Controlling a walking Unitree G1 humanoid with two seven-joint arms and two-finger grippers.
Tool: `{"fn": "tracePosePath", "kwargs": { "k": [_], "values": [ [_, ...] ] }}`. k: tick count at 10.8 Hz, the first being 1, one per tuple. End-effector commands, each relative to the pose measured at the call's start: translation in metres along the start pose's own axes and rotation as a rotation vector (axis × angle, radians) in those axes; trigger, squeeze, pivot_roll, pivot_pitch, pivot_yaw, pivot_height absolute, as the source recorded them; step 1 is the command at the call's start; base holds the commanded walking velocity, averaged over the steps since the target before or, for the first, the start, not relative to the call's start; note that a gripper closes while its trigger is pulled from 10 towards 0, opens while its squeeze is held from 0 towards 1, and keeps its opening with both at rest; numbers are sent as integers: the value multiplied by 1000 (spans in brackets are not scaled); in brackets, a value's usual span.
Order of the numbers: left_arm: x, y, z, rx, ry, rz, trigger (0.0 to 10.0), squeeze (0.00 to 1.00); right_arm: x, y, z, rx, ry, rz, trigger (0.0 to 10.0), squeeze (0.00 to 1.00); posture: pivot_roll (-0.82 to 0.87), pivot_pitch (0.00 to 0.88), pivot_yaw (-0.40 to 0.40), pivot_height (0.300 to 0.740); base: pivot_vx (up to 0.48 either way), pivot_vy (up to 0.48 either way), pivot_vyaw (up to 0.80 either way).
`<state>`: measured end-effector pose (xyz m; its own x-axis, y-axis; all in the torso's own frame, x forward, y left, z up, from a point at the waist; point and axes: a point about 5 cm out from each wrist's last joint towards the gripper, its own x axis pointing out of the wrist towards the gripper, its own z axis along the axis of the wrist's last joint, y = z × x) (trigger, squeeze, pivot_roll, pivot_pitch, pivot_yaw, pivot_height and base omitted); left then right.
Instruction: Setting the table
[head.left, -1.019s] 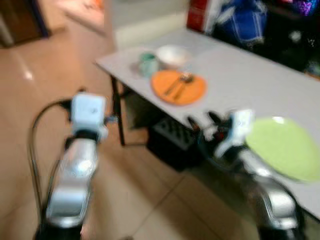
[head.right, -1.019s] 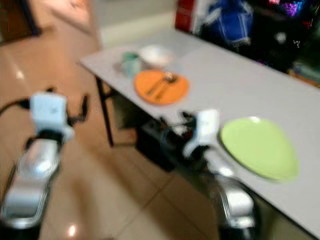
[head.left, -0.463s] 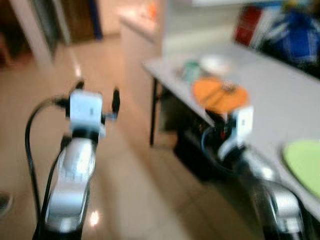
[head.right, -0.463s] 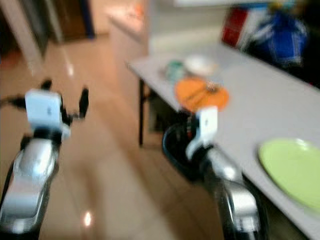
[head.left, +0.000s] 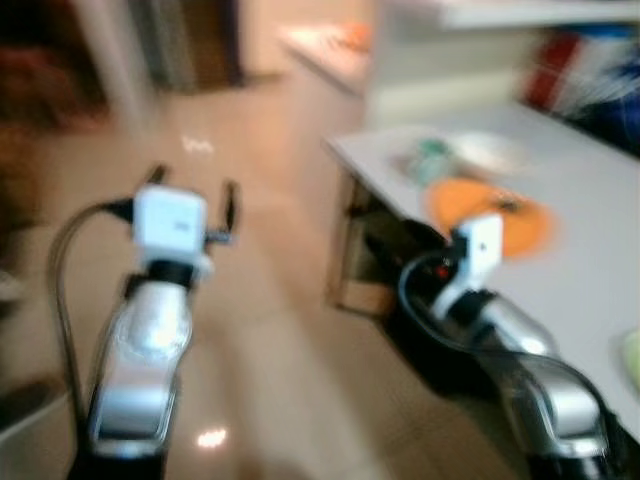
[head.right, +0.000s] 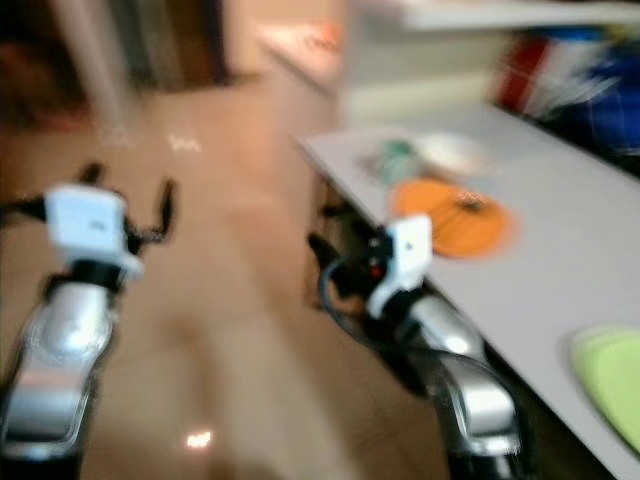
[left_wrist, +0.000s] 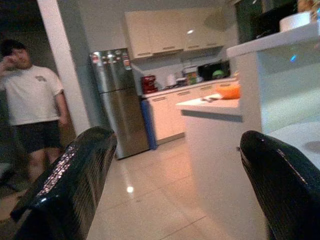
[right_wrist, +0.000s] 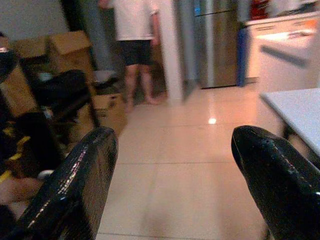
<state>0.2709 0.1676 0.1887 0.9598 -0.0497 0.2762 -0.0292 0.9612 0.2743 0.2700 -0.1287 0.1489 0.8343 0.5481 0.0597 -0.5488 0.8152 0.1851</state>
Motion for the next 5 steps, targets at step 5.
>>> {"fn": "tracePosePath", "kwargs": {
  "k": [5],
  "values": [
    [3, 10, 2, 16, -14, 21, 10000, 0, 6, 7, 9, -38, -43, 20, 10000, 0, 7, 0, -48, 740, 430, 0, 729]
  ]
}}
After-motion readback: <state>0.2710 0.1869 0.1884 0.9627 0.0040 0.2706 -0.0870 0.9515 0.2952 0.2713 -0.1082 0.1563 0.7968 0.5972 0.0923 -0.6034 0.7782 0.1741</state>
